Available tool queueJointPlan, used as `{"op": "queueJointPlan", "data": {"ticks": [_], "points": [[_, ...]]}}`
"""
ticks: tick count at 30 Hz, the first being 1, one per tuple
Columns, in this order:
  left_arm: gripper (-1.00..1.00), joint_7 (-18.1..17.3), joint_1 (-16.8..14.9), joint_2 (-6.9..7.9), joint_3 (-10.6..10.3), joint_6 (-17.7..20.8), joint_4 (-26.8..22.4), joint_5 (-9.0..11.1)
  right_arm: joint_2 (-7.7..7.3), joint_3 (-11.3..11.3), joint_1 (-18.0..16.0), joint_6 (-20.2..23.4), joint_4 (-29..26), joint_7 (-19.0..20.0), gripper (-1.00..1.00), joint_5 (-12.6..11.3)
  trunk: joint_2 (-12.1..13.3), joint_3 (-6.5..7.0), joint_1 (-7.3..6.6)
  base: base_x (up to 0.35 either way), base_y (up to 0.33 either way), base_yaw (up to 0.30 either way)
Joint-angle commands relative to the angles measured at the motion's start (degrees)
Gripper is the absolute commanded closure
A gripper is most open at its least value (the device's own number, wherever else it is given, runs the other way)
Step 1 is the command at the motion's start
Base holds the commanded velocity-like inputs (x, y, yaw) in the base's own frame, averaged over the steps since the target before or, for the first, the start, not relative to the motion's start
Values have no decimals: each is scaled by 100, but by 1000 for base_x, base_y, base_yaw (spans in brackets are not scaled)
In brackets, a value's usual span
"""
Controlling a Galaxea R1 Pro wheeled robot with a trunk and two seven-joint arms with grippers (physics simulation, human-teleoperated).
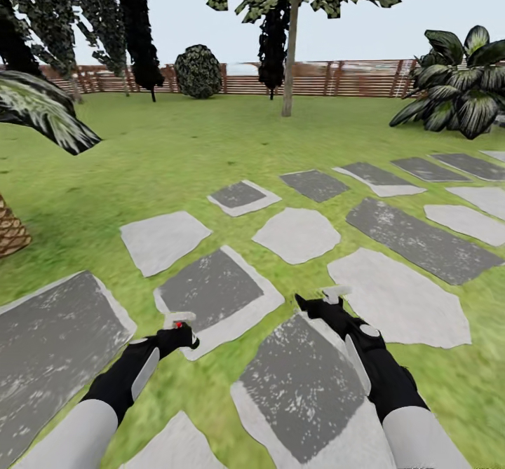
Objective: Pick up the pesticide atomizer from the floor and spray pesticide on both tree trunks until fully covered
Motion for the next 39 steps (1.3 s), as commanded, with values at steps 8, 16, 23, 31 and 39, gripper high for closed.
{"op": "queueJointPlan", "data": {"ticks": [8, 16, 23, 31, 39], "points": [[100, 10, -2, 16, -28, 37, -16, 55, 2, -127, -3, 37, 10, 44, -100, -3, -2, -5, 2, 282, -201, -300], [100, 10, 0, 10, -30, 37, -17, 55, 12, -125, -3, 37, 15, 44, -100, -3, -2, -5, 2, 282, -190, -283], [100, 10, 1, 16, -30, 37, -50, 55, 51, -115, -3, 37, -8, 44, -100, -3, -2, -5, 2, 282, -167, -35], [100, 28, 0, 18, -30, 37, -50, 62, 58, -112, -3, 37, -23, 44, -100, -11, -2, -5, 2, 284, -130, -1], [100, 45, 1, 16, -30, 28, -27, 71, 61, -112, -3, 37, -17, 44, -100, -11, -2, -5, 2, 317, -2, 6]]}}
